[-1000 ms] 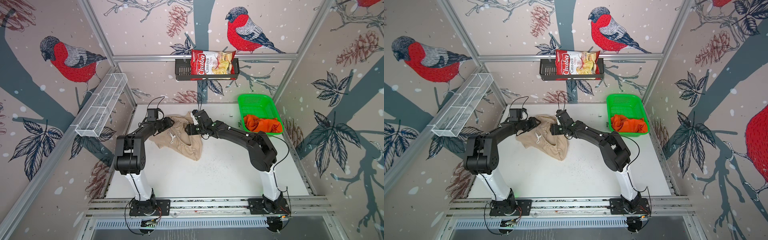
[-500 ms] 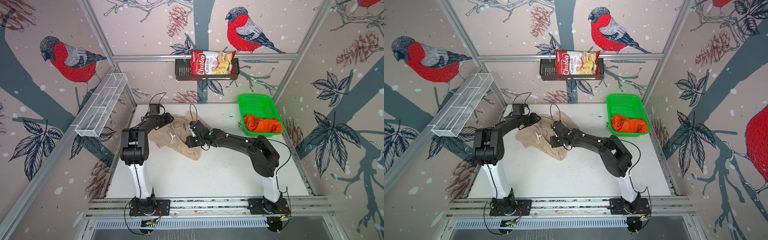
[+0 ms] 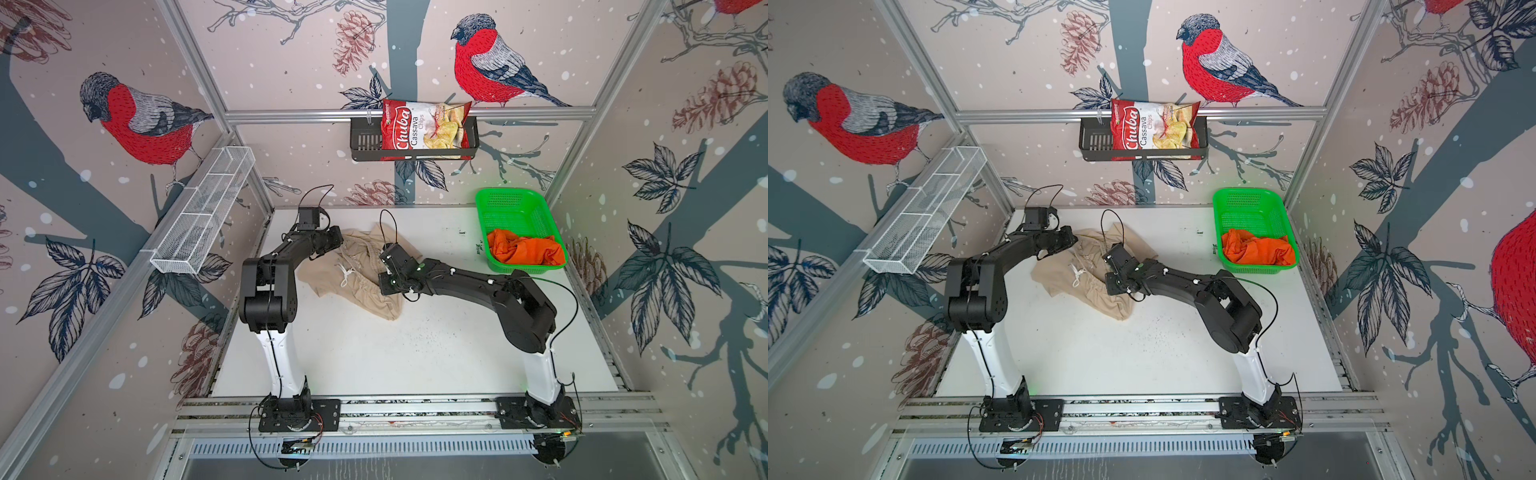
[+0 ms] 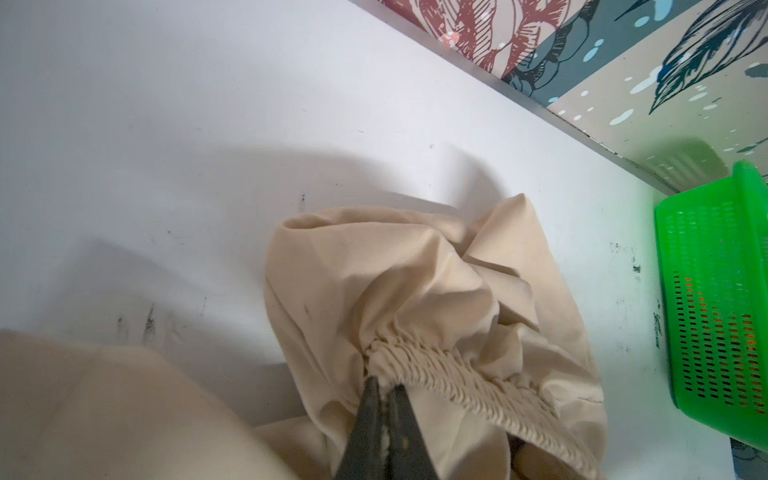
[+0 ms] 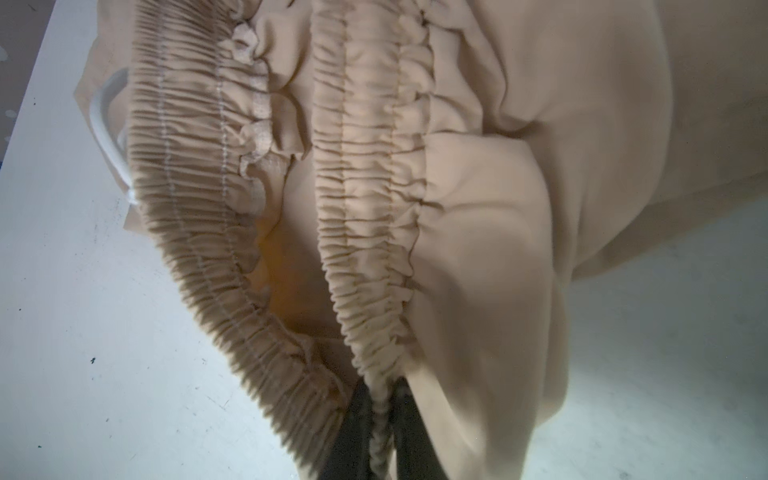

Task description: Fold and stack the shorts

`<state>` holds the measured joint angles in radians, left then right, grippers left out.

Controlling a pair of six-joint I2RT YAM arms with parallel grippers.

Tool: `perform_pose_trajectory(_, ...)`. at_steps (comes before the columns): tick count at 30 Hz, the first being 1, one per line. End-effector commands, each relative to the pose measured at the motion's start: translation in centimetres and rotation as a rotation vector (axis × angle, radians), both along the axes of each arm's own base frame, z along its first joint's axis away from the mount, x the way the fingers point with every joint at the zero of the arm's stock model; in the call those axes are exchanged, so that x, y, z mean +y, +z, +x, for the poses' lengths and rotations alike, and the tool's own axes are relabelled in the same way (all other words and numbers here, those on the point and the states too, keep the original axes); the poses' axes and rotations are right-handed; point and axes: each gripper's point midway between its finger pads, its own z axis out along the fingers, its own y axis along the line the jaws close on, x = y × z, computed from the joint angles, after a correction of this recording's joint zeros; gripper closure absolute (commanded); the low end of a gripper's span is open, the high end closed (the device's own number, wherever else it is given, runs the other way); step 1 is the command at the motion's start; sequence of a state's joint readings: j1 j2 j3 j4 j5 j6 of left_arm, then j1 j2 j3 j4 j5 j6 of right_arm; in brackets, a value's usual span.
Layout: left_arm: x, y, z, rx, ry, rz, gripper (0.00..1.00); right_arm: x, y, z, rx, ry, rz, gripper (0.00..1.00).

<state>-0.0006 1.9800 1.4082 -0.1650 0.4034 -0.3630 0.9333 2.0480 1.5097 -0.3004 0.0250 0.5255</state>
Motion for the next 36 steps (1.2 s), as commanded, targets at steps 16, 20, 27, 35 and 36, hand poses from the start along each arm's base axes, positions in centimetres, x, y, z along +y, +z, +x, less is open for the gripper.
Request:
perform_pose_trajectory(16,2.3,25.8,-4.6,-0.492,0.028,0.207,1.0,0.4,17.5,-2.0,-0.304,0.079,0.212,0.99)
perform_pose_trajectory(20,2.3,32.2,-6.2,-0.59,0.017,0.243,1.0,0.7,23.3,-3.0,-0.405,0.132,0.28,0.99)
perform_pose_trajectory(27,2.8,41.3,-10.1,-0.752,0.037,0.298,1.0,1.8,31.7,-6.6,-0.566,0.261,0.381,1.0)
perform_pose_trajectory(35,4.6,48.3,-16.1,-0.896,0.139,0.396,1.0,2.6,38.1,-12.0,-0.665,0.381,0.484,1.0)
perform_pose_trajectory(36,5.1,48.8,-16.9,-0.904,0.162,0.42,1.0,2.9,38.5,-12.9,-0.672,0.407,0.493,1.0)
